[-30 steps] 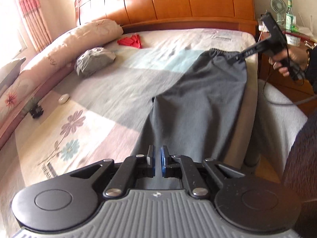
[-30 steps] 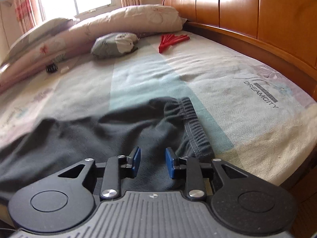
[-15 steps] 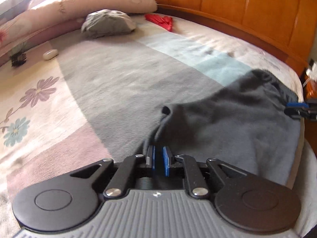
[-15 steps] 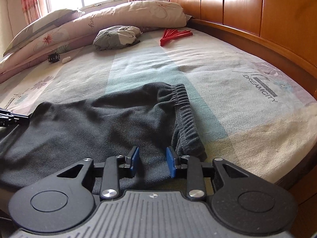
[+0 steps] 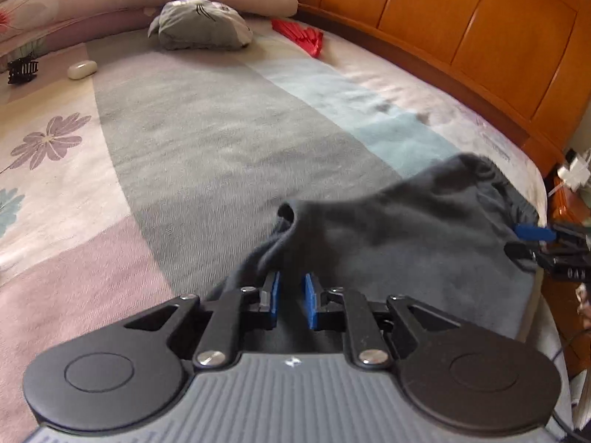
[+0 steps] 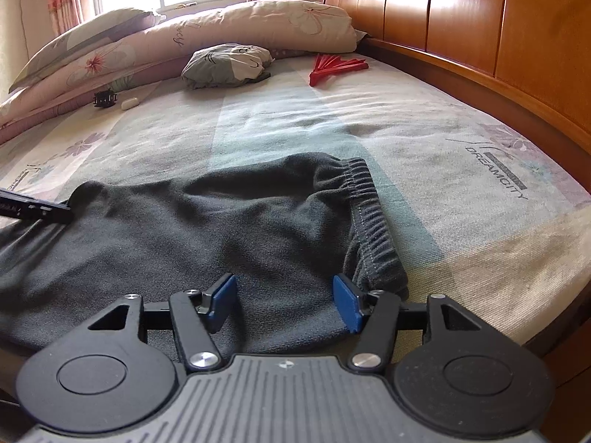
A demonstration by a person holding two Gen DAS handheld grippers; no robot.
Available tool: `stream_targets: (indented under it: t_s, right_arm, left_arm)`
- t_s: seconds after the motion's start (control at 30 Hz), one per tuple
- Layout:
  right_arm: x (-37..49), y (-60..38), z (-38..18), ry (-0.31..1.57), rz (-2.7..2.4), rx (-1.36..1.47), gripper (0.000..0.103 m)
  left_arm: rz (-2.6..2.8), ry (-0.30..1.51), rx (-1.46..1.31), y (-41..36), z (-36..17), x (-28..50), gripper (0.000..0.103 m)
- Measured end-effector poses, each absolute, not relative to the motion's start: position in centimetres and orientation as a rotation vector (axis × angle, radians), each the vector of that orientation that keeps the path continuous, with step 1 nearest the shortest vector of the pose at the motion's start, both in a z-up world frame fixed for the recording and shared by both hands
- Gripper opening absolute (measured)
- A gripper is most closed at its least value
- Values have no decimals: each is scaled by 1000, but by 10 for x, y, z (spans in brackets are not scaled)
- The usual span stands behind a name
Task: Fold clothes
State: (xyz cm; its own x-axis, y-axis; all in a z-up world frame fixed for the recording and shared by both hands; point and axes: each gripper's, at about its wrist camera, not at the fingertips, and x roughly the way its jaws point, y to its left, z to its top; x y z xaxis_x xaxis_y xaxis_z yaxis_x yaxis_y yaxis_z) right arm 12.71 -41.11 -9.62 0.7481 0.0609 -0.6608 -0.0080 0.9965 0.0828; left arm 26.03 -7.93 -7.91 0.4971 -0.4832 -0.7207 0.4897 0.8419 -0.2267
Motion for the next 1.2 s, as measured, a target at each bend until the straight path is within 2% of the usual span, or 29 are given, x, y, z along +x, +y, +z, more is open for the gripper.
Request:
stream_targets:
  t_s: [0.17, 0.27, 0.4, 0.53, 0.7, 0.73, 0.8, 0.93, 1.1, 1.2]
  right_arm:
    - [127, -410, -96, 724, 32, 83, 65]
    - [125, -406, -98, 717, 40, 67, 72]
    - [124, -398, -101, 712, 56, 24, 84]
    - [126, -389, -103, 719, 58, -20, 92]
    - [124, -389, -102, 723, 56, -14, 93]
    - [124, -388, -102, 725, 53, -16, 93]
    - [124, -384, -98, 732, 45, -19, 93]
    - [121, -365, -84, 709, 114, -12, 93]
    - [125, -323, -75, 694, 283, -39, 94]
    - [130, -294, -78, 701, 374, -85, 94]
  left_arm:
    - [-546, 837, -8, -89, -78, 281, 16]
    - [-553, 811, -38, -79, -64, 273, 16]
    - [-604, 809, -54, -65, -50, 244, 23]
    - [-567, 875, 14, -58, -70, 231, 26]
    - [-408, 861, -40, -33, -77, 238, 20]
    - [-380, 846, -10, -35, -72, 237, 16]
    - [-416, 818, 13, -38, -61, 230, 17]
    - [-546, 786, 37, -53, -44, 202, 36]
    - [-576, 772, 205, -70, -47, 165, 36]
    - [-532, 785, 211, -62, -45, 156, 36]
